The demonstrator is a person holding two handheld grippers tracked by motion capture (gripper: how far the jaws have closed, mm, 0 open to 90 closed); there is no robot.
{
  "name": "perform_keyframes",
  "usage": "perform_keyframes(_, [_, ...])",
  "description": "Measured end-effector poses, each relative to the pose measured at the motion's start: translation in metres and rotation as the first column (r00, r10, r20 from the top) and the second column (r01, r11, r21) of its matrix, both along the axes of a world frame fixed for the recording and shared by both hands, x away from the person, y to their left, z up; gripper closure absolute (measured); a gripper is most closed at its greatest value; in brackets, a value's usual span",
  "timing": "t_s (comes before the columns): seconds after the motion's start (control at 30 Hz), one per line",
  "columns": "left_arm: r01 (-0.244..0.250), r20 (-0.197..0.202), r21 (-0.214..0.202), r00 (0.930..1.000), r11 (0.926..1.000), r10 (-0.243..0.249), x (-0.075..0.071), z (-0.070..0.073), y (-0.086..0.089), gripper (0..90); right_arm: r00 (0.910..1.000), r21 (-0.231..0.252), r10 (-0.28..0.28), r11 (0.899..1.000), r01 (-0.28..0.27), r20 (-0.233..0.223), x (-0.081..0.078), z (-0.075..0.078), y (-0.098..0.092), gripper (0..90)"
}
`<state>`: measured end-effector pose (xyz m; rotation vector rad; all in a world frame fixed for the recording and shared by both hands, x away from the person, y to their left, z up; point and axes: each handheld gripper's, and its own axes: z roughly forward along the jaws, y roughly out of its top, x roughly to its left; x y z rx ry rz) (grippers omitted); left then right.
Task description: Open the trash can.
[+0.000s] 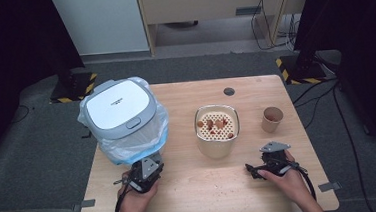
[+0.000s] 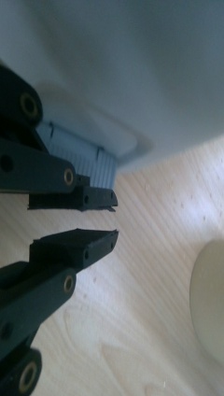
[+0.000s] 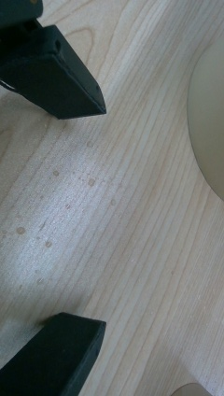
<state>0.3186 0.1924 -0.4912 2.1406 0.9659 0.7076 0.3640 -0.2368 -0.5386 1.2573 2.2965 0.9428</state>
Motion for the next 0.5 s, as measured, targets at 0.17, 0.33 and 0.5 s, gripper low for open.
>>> perform_keyframes(0.17, [-0.032, 0.002, 0.035, 0.9995, 0.9989, 0.032, 0.007, -0.004, 0.006, 87.0, 1.0, 0.003, -0.002, 1.0, 0.002, 0.002, -0.001, 0.0, 0.0, 0.8])
perform_keyframes(0.33, [-0.035, -0.007, 0.065, 0.9993, 0.9972, 0.036, 0.011, -0.008, 0.006, 88.2, 1.0, 0.003, -0.003, 1.0, 0.003, 0.002, -0.001, 0.0, 0.0, 0.8])
perform_keyframes(0.5, [-0.078, -0.015, 0.048, 0.9968, 0.9958, 0.079, 0.011, -0.013, 0.004, 88.1, 1.0, 0.002, -0.002, 1.0, 0.002, 0.003, -0.001, 0.0, 0.0, 0.8])
